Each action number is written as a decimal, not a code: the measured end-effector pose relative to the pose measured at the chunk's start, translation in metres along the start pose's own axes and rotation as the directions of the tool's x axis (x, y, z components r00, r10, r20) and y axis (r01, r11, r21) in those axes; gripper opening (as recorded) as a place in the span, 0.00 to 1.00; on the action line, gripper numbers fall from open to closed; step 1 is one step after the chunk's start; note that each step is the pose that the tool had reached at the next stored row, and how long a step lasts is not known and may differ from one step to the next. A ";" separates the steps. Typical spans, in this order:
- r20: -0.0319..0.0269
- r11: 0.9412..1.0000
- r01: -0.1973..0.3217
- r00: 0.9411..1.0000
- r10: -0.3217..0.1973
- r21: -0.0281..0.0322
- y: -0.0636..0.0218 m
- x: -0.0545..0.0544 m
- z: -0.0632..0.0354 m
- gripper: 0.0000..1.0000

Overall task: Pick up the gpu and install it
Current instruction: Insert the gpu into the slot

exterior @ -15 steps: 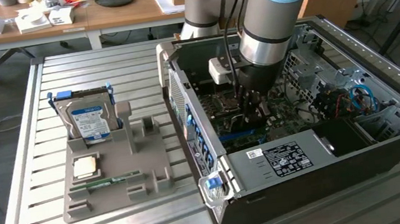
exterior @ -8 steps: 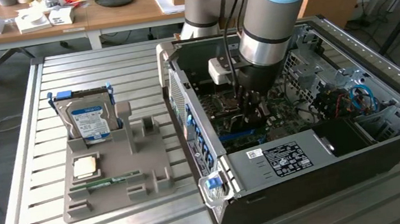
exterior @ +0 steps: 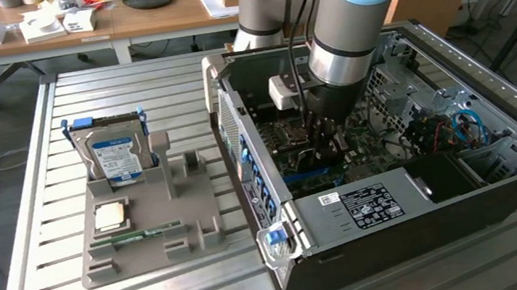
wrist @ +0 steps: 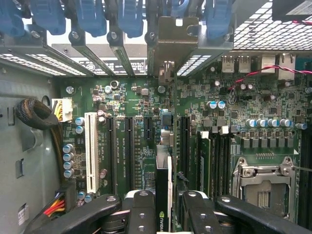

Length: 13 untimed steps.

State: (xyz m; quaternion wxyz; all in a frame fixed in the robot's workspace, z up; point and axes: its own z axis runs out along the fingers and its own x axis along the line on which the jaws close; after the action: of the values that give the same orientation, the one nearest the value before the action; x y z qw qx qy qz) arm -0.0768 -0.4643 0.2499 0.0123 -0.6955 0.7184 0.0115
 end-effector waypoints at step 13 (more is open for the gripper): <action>0.001 1.000 0.014 1.000 -0.014 0.000 0.0010 0.000 0.0008 0.26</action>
State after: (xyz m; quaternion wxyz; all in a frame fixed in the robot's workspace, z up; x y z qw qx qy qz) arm -0.0778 -0.4643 0.2491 0.0127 -0.7005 0.7134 0.0119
